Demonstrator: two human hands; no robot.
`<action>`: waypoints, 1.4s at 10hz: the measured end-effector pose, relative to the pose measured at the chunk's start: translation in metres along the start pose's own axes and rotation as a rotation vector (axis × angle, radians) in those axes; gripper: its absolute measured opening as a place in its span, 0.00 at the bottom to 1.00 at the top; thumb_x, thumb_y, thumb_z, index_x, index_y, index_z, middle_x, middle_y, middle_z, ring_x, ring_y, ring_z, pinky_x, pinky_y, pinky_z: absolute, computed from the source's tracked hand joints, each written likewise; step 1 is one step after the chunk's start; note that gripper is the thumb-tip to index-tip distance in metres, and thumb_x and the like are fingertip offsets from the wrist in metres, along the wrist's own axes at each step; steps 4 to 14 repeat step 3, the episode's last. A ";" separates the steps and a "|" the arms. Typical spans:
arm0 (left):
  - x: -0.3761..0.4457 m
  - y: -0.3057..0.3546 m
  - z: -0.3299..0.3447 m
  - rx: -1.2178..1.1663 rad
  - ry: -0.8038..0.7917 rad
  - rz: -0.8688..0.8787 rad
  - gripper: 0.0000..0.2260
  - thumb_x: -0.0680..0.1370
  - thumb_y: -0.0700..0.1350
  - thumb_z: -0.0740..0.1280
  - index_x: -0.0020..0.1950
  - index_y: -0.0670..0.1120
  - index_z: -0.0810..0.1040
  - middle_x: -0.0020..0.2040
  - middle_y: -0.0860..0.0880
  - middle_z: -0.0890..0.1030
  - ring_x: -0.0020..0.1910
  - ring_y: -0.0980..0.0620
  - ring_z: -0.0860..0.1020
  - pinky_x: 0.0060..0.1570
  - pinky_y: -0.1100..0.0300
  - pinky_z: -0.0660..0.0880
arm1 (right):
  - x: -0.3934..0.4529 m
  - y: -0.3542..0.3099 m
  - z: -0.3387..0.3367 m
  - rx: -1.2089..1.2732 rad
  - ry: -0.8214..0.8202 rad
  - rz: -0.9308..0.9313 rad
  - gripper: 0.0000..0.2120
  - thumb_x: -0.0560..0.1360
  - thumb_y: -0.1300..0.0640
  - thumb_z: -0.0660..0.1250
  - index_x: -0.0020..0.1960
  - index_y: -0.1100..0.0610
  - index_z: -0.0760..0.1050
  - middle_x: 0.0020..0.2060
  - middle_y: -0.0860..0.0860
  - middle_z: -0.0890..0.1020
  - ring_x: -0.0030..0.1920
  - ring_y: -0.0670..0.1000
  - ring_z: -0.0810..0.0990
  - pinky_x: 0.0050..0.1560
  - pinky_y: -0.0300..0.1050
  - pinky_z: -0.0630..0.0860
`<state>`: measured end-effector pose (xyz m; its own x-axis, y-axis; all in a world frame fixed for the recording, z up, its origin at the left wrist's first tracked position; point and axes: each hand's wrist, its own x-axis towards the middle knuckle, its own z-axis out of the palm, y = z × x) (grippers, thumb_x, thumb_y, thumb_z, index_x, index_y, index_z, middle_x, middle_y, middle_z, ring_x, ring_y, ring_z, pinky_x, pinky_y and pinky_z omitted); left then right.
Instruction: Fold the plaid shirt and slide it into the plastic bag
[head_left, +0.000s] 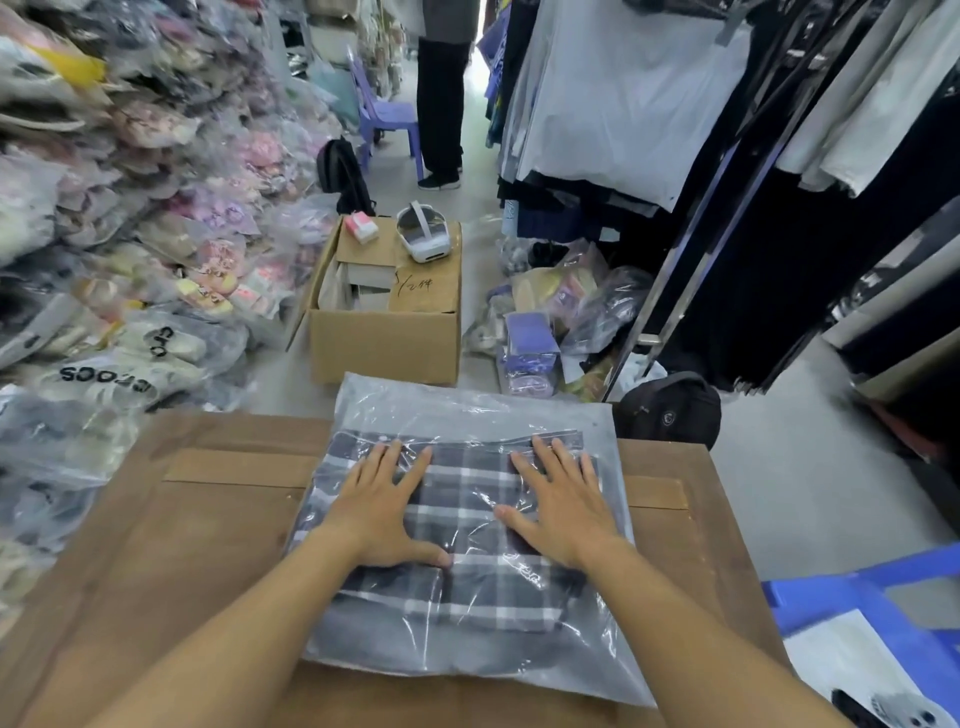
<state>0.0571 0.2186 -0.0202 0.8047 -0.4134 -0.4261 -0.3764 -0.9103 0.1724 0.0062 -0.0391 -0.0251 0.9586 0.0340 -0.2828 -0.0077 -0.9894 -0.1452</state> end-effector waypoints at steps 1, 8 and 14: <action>-0.006 0.007 -0.001 -0.002 0.037 0.002 0.60 0.58 0.84 0.57 0.79 0.58 0.32 0.80 0.45 0.33 0.79 0.44 0.32 0.77 0.46 0.38 | 0.005 0.005 -0.011 -0.008 -0.029 -0.023 0.40 0.75 0.26 0.49 0.82 0.43 0.45 0.82 0.49 0.42 0.80 0.52 0.35 0.78 0.59 0.34; -0.004 0.016 -0.047 -0.615 0.215 -0.066 0.41 0.72 0.70 0.64 0.79 0.50 0.60 0.79 0.46 0.61 0.77 0.46 0.62 0.74 0.49 0.63 | 0.008 -0.013 -0.062 0.582 0.090 0.063 0.37 0.75 0.31 0.62 0.78 0.49 0.63 0.78 0.48 0.65 0.77 0.51 0.63 0.77 0.49 0.57; -0.004 0.016 -0.047 -0.615 0.215 -0.066 0.41 0.72 0.70 0.64 0.79 0.50 0.60 0.79 0.46 0.61 0.77 0.46 0.62 0.74 0.49 0.63 | 0.008 -0.013 -0.062 0.582 0.090 0.063 0.37 0.75 0.31 0.62 0.78 0.49 0.63 0.78 0.48 0.65 0.77 0.51 0.63 0.77 0.49 0.57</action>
